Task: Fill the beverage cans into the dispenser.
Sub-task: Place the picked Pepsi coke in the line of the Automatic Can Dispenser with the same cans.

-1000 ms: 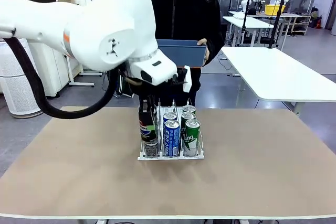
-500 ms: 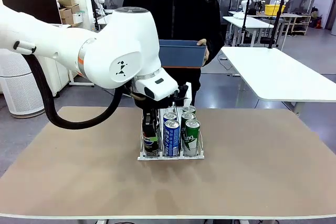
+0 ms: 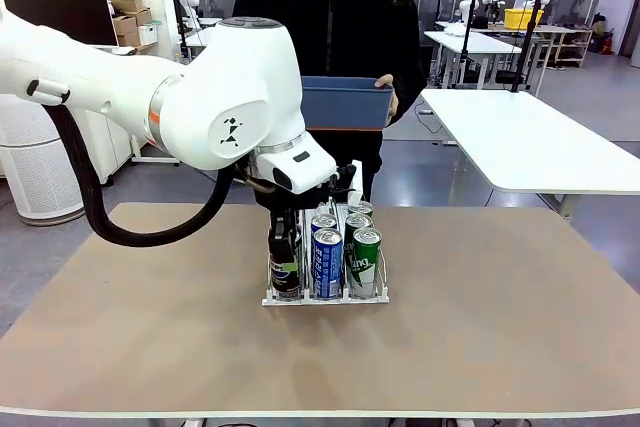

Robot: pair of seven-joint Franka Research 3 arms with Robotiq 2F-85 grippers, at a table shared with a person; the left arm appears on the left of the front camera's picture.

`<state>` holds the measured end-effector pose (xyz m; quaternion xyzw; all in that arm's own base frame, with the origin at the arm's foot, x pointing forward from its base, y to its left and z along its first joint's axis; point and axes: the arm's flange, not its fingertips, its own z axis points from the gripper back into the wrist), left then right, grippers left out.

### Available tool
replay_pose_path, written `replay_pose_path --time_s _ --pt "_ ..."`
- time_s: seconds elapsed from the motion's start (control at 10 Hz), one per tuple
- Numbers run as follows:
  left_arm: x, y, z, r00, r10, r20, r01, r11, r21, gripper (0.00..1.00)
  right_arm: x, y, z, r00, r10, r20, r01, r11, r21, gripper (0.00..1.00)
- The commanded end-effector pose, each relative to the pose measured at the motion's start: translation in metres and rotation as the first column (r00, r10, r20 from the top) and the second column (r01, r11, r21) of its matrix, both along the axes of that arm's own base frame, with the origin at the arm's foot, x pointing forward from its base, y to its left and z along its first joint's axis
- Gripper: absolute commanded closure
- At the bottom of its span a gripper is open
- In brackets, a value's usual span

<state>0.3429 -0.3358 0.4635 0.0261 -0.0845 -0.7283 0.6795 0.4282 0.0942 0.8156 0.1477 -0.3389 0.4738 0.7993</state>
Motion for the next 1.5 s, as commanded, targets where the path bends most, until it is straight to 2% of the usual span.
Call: replay_pose_path --time_s 0.0,0.5,0.8,1.1,1.4 --pt "0.012 -0.004 -0.013 0.999 0.035 0.028 -0.035 0.999 0.029 0.42 0.000 0.000 0.000 1.000 -0.004 -0.004 0.004 1.000 0.011 0.00" --pt "0.047 0.000 -0.025 0.997 0.065 0.040 -0.065 0.998 0.004 0.42 0.000 0.000 0.000 1.000 -0.004 -0.004 0.004 1.000 0.011 0.00" --pt "0.066 0.003 -0.032 0.993 0.097 0.069 -0.097 0.995 0.007 0.42 0.000 0.000 0.000 1.000 -0.004 -0.004 0.004 1.000 0.011 0.00" --pt "0.087 0.009 -0.040 0.981 0.139 0.134 -0.141 0.990 0.006 0.42 0.000 0.000 0.000 1.000 -0.004 -0.004 0.004 1.000 0.011 0.00" --pt "0.100 0.008 -0.048 0.983 0.136 0.127 -0.134 0.991 -0.020 0.42 0.000 0.000 0.000 1.000 -0.004 -0.004 0.004 1.000 0.011 0.00"
